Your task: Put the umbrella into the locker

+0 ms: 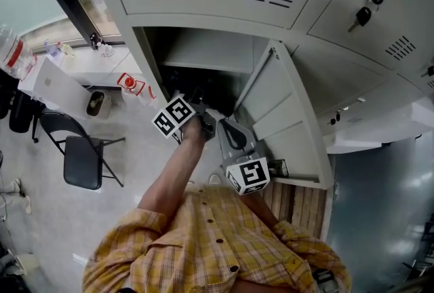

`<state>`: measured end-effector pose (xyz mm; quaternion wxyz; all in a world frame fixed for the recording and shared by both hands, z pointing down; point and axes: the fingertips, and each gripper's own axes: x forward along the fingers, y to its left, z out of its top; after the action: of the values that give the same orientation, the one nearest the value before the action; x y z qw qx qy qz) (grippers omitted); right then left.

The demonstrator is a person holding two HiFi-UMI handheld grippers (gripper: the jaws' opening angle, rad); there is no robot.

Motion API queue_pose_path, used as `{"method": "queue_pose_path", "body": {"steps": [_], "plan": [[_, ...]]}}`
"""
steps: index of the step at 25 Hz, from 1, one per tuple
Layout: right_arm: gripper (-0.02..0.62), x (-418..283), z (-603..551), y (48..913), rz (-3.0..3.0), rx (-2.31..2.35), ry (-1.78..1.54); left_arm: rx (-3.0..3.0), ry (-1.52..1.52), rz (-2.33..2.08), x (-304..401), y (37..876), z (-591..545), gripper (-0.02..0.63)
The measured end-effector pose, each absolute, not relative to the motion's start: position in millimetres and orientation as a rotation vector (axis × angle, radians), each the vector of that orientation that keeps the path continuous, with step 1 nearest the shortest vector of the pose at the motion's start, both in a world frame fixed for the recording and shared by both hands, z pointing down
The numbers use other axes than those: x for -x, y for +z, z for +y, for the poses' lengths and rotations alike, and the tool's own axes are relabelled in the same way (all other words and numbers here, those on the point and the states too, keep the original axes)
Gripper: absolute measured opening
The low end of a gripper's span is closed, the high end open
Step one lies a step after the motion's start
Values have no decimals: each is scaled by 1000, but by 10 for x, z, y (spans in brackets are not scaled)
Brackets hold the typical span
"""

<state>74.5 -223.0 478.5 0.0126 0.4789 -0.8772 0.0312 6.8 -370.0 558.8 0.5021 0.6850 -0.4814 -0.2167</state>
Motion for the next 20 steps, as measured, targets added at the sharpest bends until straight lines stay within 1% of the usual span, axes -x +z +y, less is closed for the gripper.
{"method": "queue_pose_path", "body": {"steps": [20], "plan": [[-3,-715,-2220,4785,-2743,-1465,89,-1654,-498,-1175,-122,5536,-3860,221]]}}
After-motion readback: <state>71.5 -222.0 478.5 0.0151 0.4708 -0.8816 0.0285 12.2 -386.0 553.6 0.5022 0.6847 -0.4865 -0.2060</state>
